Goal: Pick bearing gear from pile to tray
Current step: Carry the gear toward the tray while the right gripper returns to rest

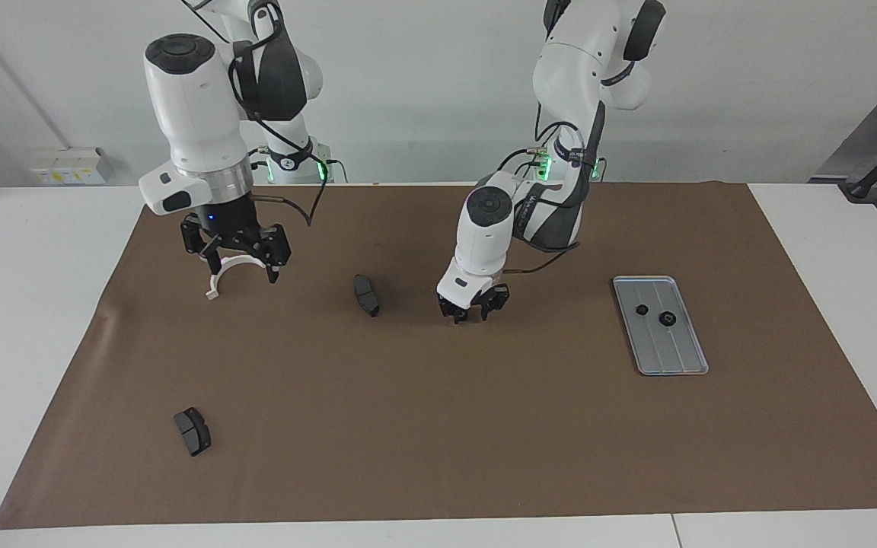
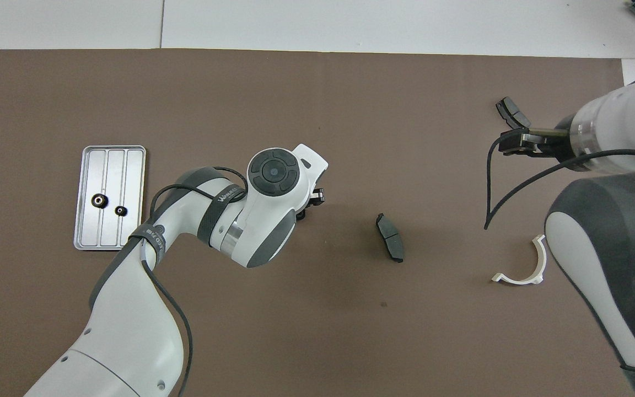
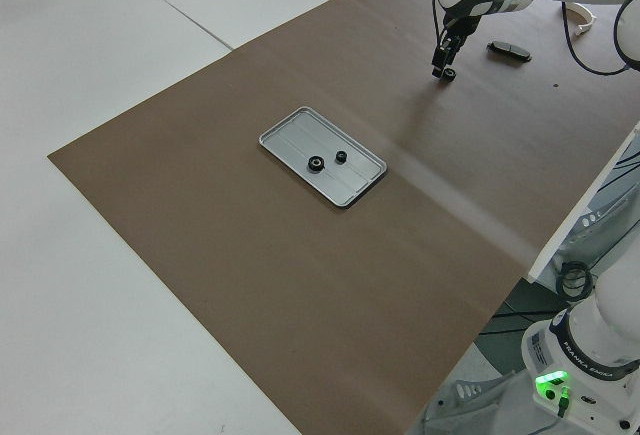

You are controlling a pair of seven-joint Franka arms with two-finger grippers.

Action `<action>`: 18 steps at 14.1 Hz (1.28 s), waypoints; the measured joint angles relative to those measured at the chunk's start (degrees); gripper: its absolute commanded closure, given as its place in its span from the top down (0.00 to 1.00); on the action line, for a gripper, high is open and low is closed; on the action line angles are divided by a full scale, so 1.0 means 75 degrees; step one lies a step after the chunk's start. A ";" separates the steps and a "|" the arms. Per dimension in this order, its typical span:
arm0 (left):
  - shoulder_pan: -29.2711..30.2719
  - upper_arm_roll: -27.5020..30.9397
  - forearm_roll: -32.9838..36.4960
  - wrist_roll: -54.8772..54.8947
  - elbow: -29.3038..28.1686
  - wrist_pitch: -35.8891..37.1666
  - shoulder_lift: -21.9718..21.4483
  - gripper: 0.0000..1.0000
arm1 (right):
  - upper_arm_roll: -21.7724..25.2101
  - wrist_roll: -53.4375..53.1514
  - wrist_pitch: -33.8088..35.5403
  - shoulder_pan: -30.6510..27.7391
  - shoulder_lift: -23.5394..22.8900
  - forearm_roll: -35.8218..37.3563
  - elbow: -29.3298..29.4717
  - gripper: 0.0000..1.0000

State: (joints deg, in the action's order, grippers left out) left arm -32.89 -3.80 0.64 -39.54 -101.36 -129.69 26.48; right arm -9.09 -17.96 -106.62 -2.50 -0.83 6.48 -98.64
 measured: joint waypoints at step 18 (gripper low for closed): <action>-0.0212 0.0025 0.0006 -0.0007 -0.0162 -0.0113 -0.0004 0.00 | 0.1833 0.1883 0.2295 0.0588 0.0488 -0.0676 0.0709 1.00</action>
State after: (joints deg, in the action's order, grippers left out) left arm -34.49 -3.61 0.69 -39.60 -102.58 -130.54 26.45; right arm 4.66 -3.84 -89.41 1.91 2.83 1.41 -93.32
